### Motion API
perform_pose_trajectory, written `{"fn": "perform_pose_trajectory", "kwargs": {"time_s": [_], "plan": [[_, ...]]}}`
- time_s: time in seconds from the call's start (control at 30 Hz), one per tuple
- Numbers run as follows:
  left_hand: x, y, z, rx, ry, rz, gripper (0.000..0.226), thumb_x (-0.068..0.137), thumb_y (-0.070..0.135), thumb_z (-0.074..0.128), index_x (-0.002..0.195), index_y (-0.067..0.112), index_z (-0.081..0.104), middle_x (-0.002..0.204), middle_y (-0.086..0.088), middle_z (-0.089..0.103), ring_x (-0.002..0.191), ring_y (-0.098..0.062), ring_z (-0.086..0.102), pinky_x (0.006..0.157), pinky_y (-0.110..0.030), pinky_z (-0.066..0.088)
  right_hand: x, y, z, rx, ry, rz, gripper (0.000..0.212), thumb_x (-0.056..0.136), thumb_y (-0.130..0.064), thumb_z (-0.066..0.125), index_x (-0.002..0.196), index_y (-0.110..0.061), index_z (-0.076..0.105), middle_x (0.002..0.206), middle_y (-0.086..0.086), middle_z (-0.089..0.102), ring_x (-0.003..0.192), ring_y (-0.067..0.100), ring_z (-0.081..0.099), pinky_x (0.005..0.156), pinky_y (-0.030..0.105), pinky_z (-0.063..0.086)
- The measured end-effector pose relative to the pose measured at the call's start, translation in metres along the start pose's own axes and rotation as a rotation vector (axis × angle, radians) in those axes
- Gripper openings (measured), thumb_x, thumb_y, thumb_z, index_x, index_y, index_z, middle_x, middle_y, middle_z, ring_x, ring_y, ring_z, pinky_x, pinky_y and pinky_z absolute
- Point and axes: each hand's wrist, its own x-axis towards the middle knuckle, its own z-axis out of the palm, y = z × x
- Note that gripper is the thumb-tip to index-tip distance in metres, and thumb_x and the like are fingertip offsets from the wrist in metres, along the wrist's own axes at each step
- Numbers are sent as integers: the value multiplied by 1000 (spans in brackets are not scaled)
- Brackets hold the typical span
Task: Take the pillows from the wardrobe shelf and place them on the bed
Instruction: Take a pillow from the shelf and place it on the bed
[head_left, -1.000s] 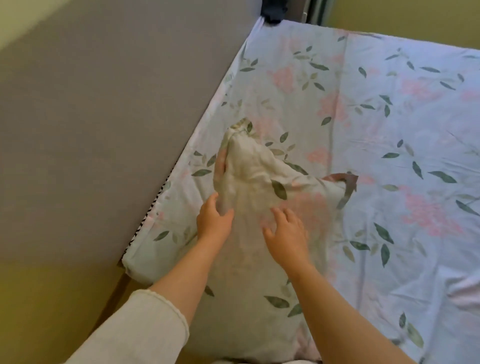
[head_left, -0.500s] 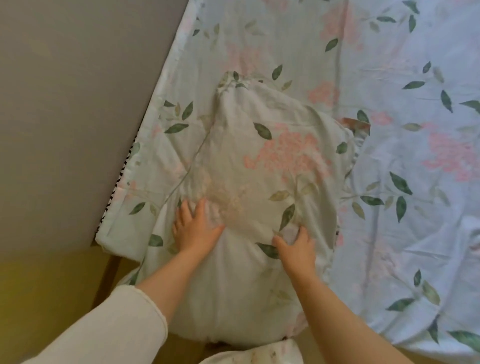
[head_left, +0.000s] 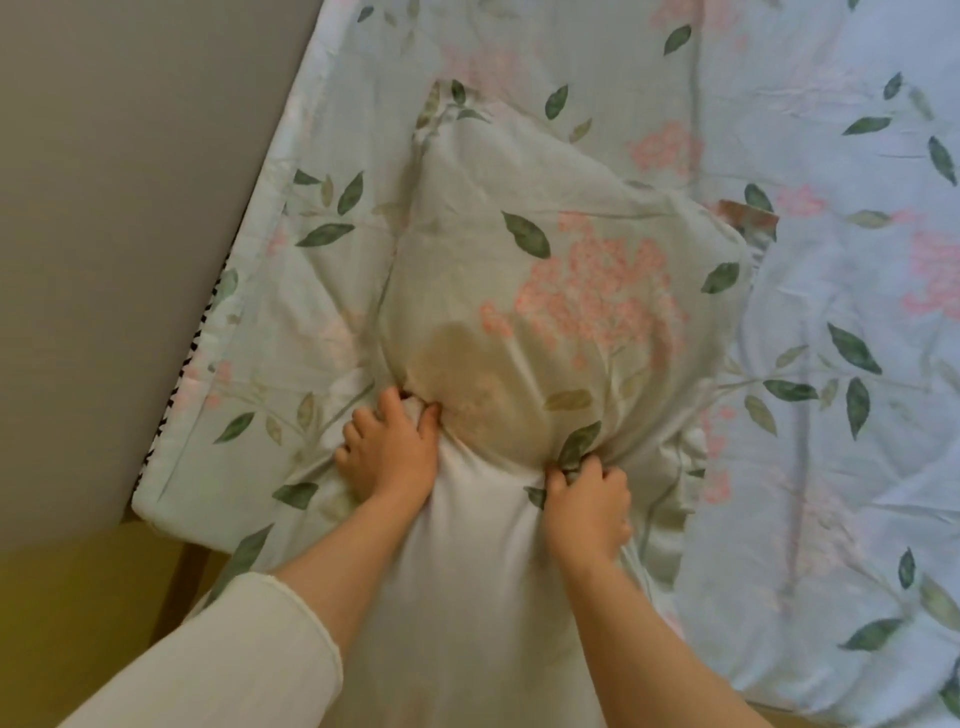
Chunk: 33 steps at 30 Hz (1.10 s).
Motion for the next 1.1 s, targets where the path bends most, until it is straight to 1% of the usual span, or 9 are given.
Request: {"fn": "perform_pose_trajectory", "kwargs": {"time_s": [0.13, 0.27, 0.47, 0.6, 0.8, 0.93, 1.0, 1.03, 1.1], "plan": [[4, -2, -4, -71, 30, 84, 38, 96, 41, 38, 111, 9, 49, 125, -20, 51, 118, -35, 46, 95, -44, 35, -3, -2, 6, 224, 200, -29, 22, 93, -11, 42, 105, 3, 54, 114, 24, 50, 102, 40, 49, 87, 43, 38], [5, -5, -22, -312, 46, 145, 30, 97, 35, 36, 98, 7, 49, 111, -19, 59, 101, -36, 56, 81, -42, 43, -13, -9, 0, 463, 272, -64, 19, 90, -4, 43, 98, 9, 55, 109, 25, 52, 87, 32, 47, 74, 32, 32], [-10, 5, -68, -592, 102, 235, 32, 99, 32, 36, 68, 23, 35, 70, 0, 49, 76, -28, 52, 65, -35, 37, -38, -33, -21, 637, 397, -155, 10, 90, -2, 48, 80, -2, 50, 95, 21, 50, 90, 32, 47, 74, 30, 30], [-6, 16, -114, -672, 202, 289, 37, 99, 30, 37, 63, 26, 32, 64, 7, 43, 59, -12, 42, 53, -28, 32, -52, -65, -42, 706, 462, -297, 17, 91, -5, 49, 75, -7, 44, 85, 11, 46, 81, 23, 41, 70, 25, 29], [19, 23, -185, -797, 322, 259, 28, 100, 31, 36, 74, 21, 38, 71, 8, 44, 62, -12, 41, 55, -30, 20, -67, -138, -70, 771, 478, -480, 15, 92, -8, 48, 78, -9, 44, 74, -2, 39, 79, 18, 39, 64, 18, 26], [63, 22, -214, -714, 326, 145, 21, 98, 28, 40, 102, 10, 49, 103, -6, 53, 89, -25, 49, 74, -29, 34, -57, -186, -70, 653, 332, -472, 19, 93, -6, 39, 75, -9, 47, 82, 5, 47, 82, 22, 45, 70, 28, 34], [92, 15, -207, -582, 214, 52, 30, 94, 28, 45, 119, 13, 47, 126, -11, 51, 112, -31, 50, 92, -37, 42, -47, -199, -60, 513, 206, -414, 26, 90, -2, 35, 103, -7, 57, 104, 11, 58, 99, 30, 54, 85, 37, 46], [103, 10, -199, -519, 119, 33, 38, 92, 30, 47, 127, 16, 43, 134, -12, 47, 120, -33, 47, 100, -40, 41, -42, -201, -52, 445, 135, -379, 37, 90, -3, 35, 123, -8, 50, 122, 13, 56, 111, 33, 53, 96, 41, 45], [112, -4, -176, -426, -38, 46, 56, 88, 33, 52, 138, 17, 34, 144, -16, 37, 130, -33, 40, 107, -44, 38, -35, -195, -33, 358, 22, -341, 50, 91, -9, 39, 141, -12, 33, 142, 11, 44, 127, 34, 45, 106, 44, 39]]}}
